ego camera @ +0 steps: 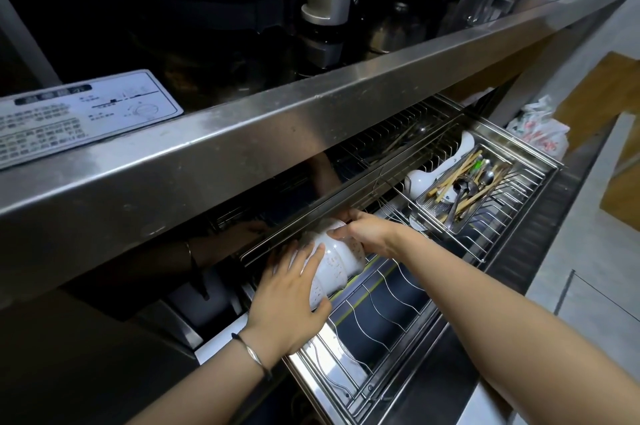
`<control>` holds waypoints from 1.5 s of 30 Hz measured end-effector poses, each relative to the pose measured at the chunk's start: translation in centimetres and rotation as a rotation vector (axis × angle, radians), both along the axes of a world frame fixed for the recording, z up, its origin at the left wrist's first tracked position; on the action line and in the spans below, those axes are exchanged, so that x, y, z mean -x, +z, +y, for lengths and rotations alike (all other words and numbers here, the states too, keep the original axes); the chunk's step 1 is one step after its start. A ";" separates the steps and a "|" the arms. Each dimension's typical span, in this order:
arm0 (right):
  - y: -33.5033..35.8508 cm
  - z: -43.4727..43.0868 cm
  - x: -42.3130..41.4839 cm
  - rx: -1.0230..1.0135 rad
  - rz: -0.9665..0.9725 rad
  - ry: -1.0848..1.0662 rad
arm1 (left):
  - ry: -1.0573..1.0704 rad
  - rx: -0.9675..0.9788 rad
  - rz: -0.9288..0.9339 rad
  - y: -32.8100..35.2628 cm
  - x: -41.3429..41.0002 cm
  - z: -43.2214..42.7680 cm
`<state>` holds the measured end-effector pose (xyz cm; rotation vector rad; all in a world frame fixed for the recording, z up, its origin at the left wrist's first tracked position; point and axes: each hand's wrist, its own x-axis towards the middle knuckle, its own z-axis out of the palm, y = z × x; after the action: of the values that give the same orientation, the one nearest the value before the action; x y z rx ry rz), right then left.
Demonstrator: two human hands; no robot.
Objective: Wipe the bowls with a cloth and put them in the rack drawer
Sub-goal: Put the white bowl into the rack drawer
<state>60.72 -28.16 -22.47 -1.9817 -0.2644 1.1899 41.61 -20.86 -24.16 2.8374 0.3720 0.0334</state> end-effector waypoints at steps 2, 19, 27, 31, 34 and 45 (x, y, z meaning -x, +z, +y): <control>0.0 -0.1 -0.2 0.016 -0.023 0.014 | -0.002 -0.006 -0.004 0.1 -0.1 0.0; 9.8 -7.2 2.5 -0.050 -0.271 -0.015 | -0.115 -0.052 0.087 4.5 0.5 -1.4; 18.7 -11.9 11.8 -0.296 -0.410 -0.172 | -0.238 -0.290 -0.372 16.7 5.4 -4.0; 24.6 -11.0 17.2 -0.429 -0.578 -0.098 | -0.260 -0.397 -0.503 23.7 10.3 -2.3; 28.0 -8.8 21.2 -0.525 -0.694 0.027 | -0.195 -0.471 -0.578 27.2 14.9 0.1; 31.2 2.9 33.0 -0.525 -0.955 0.565 | 0.212 -0.440 -0.384 29.5 30.1 10.9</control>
<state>27.77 -25.23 8.73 -1.8807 -1.5213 0.2933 11.56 -9.91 5.36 3.0948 0.6396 0.7783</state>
